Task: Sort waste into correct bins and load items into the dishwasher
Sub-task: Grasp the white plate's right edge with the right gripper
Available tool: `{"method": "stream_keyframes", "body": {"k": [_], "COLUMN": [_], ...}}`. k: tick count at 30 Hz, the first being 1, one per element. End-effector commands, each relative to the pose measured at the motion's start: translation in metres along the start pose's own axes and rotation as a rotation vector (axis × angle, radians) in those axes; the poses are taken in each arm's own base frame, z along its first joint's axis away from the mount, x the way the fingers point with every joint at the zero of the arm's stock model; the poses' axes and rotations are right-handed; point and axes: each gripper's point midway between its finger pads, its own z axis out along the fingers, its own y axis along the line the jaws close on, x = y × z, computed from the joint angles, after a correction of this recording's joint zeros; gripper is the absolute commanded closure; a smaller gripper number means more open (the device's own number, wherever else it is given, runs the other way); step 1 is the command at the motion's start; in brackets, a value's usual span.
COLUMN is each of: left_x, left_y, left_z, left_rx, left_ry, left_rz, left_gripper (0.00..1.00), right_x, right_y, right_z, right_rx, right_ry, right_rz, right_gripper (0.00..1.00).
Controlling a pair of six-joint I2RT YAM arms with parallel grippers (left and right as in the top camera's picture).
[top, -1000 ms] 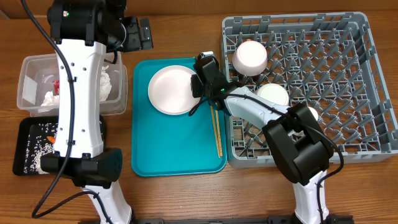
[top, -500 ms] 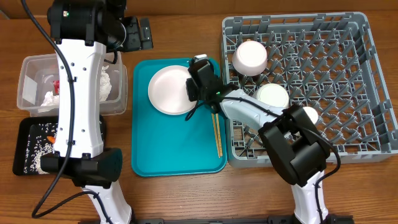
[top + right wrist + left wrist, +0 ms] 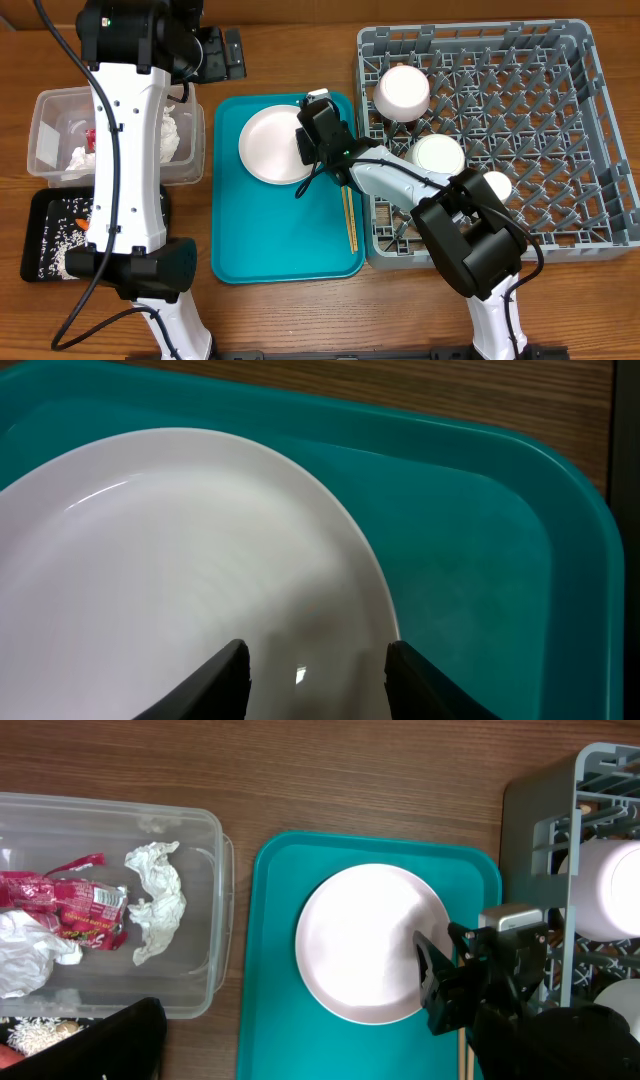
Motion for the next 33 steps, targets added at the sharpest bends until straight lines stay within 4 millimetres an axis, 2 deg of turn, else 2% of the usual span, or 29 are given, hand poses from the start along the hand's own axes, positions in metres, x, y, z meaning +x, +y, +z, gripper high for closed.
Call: {"method": "stream_keyframes", "body": {"k": [1,19,33], "left_x": [-0.003,-0.003,-0.003], "left_y": [-0.006,-0.006,-0.006], "left_z": [-0.016,-0.016,-0.016], "left_rx": [0.025,0.025,0.025], "left_ry": [-0.036,-0.036,-0.036], "left_rz": [-0.004,-0.004,-0.004], "left_gripper": [0.00,0.00,0.00], "right_x": [0.001,0.003,0.014], "right_y": [-0.008,-0.014,-0.002], "right_z": [0.004,0.004,0.004], "right_rx": [0.041,0.073,-0.001], "right_ry": [-0.007,-0.001,0.052], "right_rz": [-0.002,-0.005,-0.009], "right_gripper": [0.53,0.53,0.49]}}
